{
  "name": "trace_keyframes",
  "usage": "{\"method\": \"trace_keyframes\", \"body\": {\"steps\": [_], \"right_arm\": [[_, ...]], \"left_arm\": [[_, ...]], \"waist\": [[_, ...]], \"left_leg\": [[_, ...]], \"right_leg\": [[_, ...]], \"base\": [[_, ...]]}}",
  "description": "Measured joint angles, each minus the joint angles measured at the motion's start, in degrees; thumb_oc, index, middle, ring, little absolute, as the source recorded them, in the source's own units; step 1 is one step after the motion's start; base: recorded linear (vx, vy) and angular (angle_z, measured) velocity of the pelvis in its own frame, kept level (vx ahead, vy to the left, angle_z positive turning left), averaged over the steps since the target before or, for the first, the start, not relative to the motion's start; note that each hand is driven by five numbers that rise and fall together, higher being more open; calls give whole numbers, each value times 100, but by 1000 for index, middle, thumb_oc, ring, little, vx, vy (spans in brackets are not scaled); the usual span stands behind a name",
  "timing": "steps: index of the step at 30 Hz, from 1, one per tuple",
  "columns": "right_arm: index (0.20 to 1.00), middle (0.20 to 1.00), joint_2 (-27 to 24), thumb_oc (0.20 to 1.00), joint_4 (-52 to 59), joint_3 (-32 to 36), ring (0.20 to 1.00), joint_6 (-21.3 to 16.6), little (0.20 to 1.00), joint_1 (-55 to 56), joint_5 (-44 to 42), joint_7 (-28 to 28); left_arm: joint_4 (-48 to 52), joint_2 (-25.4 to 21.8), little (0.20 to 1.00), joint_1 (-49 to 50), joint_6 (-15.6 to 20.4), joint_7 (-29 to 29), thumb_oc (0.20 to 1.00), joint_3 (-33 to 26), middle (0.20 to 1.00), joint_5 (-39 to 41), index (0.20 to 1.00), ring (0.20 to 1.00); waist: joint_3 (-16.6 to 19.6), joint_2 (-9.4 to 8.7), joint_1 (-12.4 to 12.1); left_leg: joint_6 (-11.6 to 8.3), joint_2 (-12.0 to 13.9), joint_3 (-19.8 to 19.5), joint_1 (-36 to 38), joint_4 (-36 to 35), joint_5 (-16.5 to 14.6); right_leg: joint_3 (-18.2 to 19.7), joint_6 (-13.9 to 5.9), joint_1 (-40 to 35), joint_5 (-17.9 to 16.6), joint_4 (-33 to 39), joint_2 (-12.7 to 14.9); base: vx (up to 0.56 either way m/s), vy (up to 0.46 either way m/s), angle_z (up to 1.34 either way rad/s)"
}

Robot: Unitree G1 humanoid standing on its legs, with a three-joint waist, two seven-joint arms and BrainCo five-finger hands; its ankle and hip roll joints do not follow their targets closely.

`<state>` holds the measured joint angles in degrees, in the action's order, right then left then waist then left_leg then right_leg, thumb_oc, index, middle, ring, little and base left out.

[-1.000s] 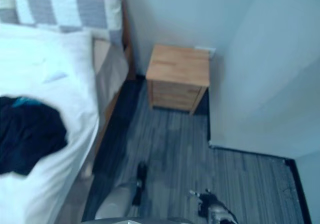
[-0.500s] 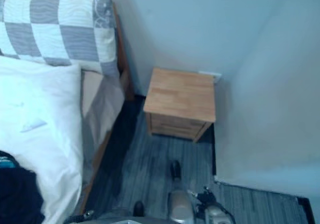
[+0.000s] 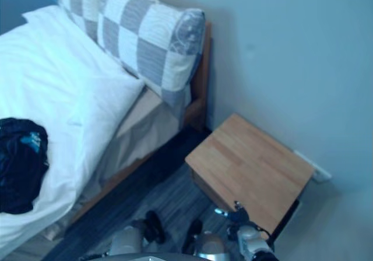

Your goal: Tidy up the quilt and then pick up the clothes from the bed and put them into the laundry hamper.

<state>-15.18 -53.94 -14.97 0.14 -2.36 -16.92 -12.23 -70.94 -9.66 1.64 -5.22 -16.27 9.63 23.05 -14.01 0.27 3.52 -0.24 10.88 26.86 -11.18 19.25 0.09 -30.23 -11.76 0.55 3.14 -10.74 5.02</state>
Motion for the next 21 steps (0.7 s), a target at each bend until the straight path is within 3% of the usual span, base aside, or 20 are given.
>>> {"method": "trace_keyframes", "body": {"steps": [1, 2, 3, 5, 6, 7, 8, 9, 10, 11, 12, 13, 14, 15, 16, 18, 21], "right_arm": [[1000, 1000, -293, 1000, 145, 68, 1000, 16, 1000, 15, -10, 3], [1000, 1000, -277, 1000, 184, 84, 1000, 45, 1000, 262, -102, -39], [1000, 1000, -423, 1000, -114, 117, 1000, 188, 1000, 370, -149, -29], [1000, 1000, -351, 1000, -345, 102, 1000, 356, 1000, 558, -220, -20], [1000, 1000, -322, 1000, -416, 116, 1000, 276, 1000, 537, -235, 3], [1000, 1000, -258, 1000, -543, 128, 1000, 214, 1000, 503, -273, 17], [1000, 1000, -258, 1000, -543, 128, 1000, 214, 1000, 503, -273, 17], [1000, 1000, -79, 1000, -539, 165, 1000, 197, 1000, 460, -355, 46], [1000, 1000, 84, 1000, -548, 163, 1000, 156, 1000, 418, -389, 93], [1000, 1000, 123, 1000, -583, 159, 1000, 128, 1000, 412, -394, 128], [1000, 1000, 160, 1000, -582, 135, 1000, 37, 1000, 402, -467, 147], [1000, 1000, 166, 1000, -555, 69, 1000, -39, 1000, 405, -529, 155], [1000, 1000, 167, 1000, -558, 68, 1000, -107, 1000, 362, -639, 178], [1000, 1000, 162, 1000, -558, 72, 1000, -133, 1000, 273, -739, 190], [1000, 1000, 133, 1000, -577, 118, 1000, -142, 1000, 307, -821, 212], [1000, 1000, 111, 1000, -691, 114, 1000, -216, 1000, 353, -786, 238], [1000, 1000, 184, 1000, -641, 127, 1000, -369, 1000, 105, -828, 269]], "left_arm": [[6, 256, 1000, 4, 4, -50, 1000, -414, 1000, -26, 1000, 1000], [-159, 47, 1000, -23, -18, -114, 1000, -489, 1000, -164, 1000, 1000], [-216, 53, 1000, -242, -88, -90, 1000, -441, 1000, -169, 1000, 1000], [-22, -79, 1000, -238, 18, -113, 1000, -315, 1000, -199, 1000, 1000], [3, -57, 1000, -246, 9, -130, 1000, -313, 1000, -210, 1000, 1000], [-12, -43, 1000, -268, -9, -118, 1000, -293, 1000, -235, 1000, 1000], [-12, -43, 1000, -268, -9, -118, 1000, -293, 1000, -235, 1000, 1000], [2, -141, 1000, -376, -47, -121, 1000, -164, 1000, -420, 1000, 1000], [16, -343, 1000, -430, -104, -119, 1000, 6, 1000, -549, 1000, 1000], [16, -399, 1000, -407, -107, -150, 1000, 179, 1000, -575, 1000, 1000], [61, -414, 1000, -435, -101, -210, 1000, 362, 1000, -584, 1000, 1000], [84, -435, 1000, -437, -87, -224, 1000, 387, 1000, -585, 1000, 1000], [123, -494, 1000, -593, -95, -222, 1000, 397, 1000, -583, 1000, 1000], [86, -490, 1000, -636, -103, -189, 1000, 442, 1000, -585, 1000, 1000], [41, -444, 1000, -673, -53, -186, 1000, 436, 1000, -577, 1000, 1000], [51, -343, 1000, -595, 88, -191, 1000, 446, 1000, -536, 1000, 1000], [162, -333, 1000, -135, 91, -160, 1000, 327, 1000, -535, 1000, 1000]], "waist": [[51, 425, 75], [290, 153, 121], [243, 405, 151], [373, 181, -88], [402, 204, -102], [399, 195, -113], [399, 195, -113], [322, -115, -110], [259, -316, -118], [238, -349, -164], [217, -326, -183], [226, -240, -109], [162, -209, 33], [112, -198, 222], [116, -229, 377], [110, -276, 418], [78, -70, 199]], "left_leg": [[-92, 440, -263, -102, -122, 37], [18, 192, 11, -105, -285, -132], [42, 362, -66, -31, -436, -172], [194, 81, 147, 250, -502, -85], [254, 8, 27, 406, -645, -31], [79, -86, -105, 514, -880, 18], [79, -86, -105, 514, -880, 18], [193, -355, -317, 547, -987, 98], [210, -464, -610, 665, -1106, 76], [242, -525, -719, 736, -1224, 73], [206, -512, -995, 771, -1365, 129], [228, -469, -1286, 664, -1481, 173], [205, -533, -1589, 628, -1752, 398], [209, -660, -1923, 570, -2002, 518], [256, -846, -1993, 615, -2236, 650], [311, -1074, -1909, 735, -2352, 828], [182, -956, -1761, 836, -2380, 739]], "right_leg": [[1099, 1213, 787, 675, -1609, 46], [1180, 828, 535, 856, -1041, 959], [594, 836, 249, 741, -1008, 829], [249, 775, 30, 821, -989, 1013], [144, 744, -11, 823, -1135, 941], [156, 753, 82, 881, -1505, 985], [156, 753, 82, 881, -1505, 985], [399, 831, 405, 807, -2420, 1355], [919, 929, 806, 303, -3457, 1598], [1225, 838, 986, 44, -3808, 1608], [1791, 598, 1087, 417, -3278, 1129], [2177, 523, 1027, 509, -2413, 640], [2463, 566, 1061, 541, -1422, 237], [3028, 546, 1012, 513, -555, -30], [3203, 550, 1084, 484, -205, -19], [3213, 565, 1135, 57, -373, 128], [3042, 563, 1127, -42, -386, 160]], "base": [[128, 95, 89], [128, 88, 142], [123, 116, 192], [127, 146, 122], [159, 197, 79], [174, 203, 64], [116, 116, 96], [46, 7, 126], [25, -144, 139], [64, -225, 102], [117, -249, 78], [144, -134, 124], [138, -104, 167], [127, -107, 201], [130, -138, 194], [141, -119, 120], [171, -86, -7]]}}
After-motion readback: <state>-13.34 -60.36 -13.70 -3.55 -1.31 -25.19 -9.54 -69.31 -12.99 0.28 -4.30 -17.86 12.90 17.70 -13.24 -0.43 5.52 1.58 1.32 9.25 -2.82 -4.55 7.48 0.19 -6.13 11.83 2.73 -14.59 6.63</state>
